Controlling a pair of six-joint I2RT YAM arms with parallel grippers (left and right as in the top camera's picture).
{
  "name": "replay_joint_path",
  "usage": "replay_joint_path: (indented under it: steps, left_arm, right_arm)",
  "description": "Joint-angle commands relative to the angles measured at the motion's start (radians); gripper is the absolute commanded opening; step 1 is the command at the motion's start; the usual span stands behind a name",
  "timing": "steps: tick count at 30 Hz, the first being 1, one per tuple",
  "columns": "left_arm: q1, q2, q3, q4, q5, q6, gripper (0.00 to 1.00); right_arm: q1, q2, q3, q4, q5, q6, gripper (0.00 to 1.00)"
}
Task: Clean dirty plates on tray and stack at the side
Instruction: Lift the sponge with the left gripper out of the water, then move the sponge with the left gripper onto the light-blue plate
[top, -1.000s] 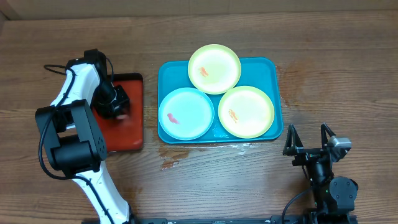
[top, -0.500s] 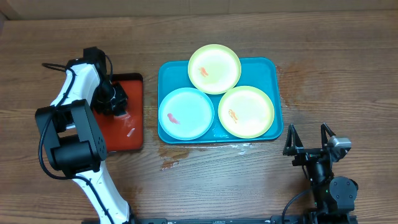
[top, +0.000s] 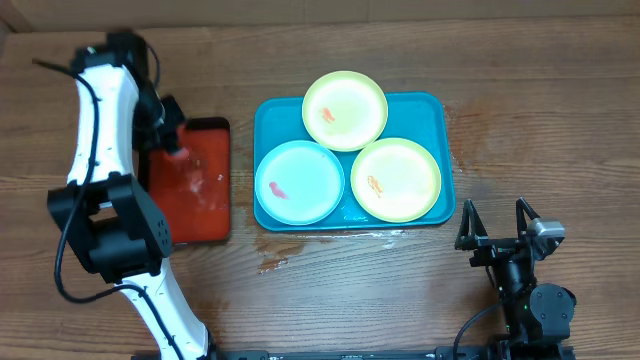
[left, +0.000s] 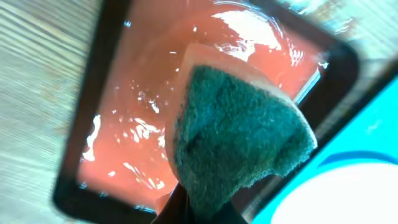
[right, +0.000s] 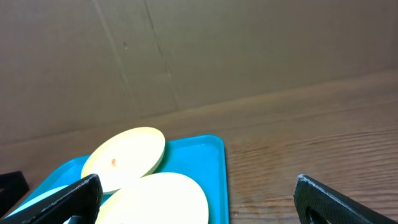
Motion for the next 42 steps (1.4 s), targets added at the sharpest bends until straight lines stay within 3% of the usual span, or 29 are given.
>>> replay_joint_path:
  steps: [1,6,12,18,22,29,32,35,42]
  left_arm:
    - [0.0,-0.013,0.121,-0.072,-0.013,0.022,0.04]
    - [-0.003,-0.012,0.05,-0.074,-0.014,-0.016,0.04]
    - [-0.005,-0.012,-0.244,0.129,0.016,-0.026,0.04]
    - [-0.001,-0.069,-0.142,-0.013,0.012,-0.014,0.04]
    - [-0.039,-0.197,-0.119,-0.025,0.033,-0.003,0.04]
    - [-0.254,-0.322,-0.191,-0.037,0.092,-0.013,0.04]
    - [-0.373,-0.313,-0.264,0.047,0.113,-0.078,0.04]
    - [-0.479,-0.309,-0.377,0.227,0.109,-0.118,0.04]
    - [-0.599,-0.309,-0.642,0.58,0.008,-0.278,0.04]
  right_arm:
    - [0.003,-0.008,-0.011,0.003,0.01,0.001,1.0]
    - [0.003,-0.008,-0.011,0.003,0.01,0.001,1.0]
    - [0.003,-0.008,-0.011,0.003,0.01,0.001,1.0]
    - [0.003,-0.008,-0.011,0.002,0.01,0.001,1.0]
    - [0.003,-0.008,-0.011,0.003,0.01,0.001,1.0]
    - [0.003,-0.008,-0.011,0.003,0.01,0.001,1.0]
    - [0.003,-0.008,-0.011,0.003,0.01,0.001,1.0]
    - [0.003,-0.008,-0.011,0.003,0.01,0.001,1.0]
    - [0.003,-0.008,-0.011,0.003,0.01,0.001,1.0]
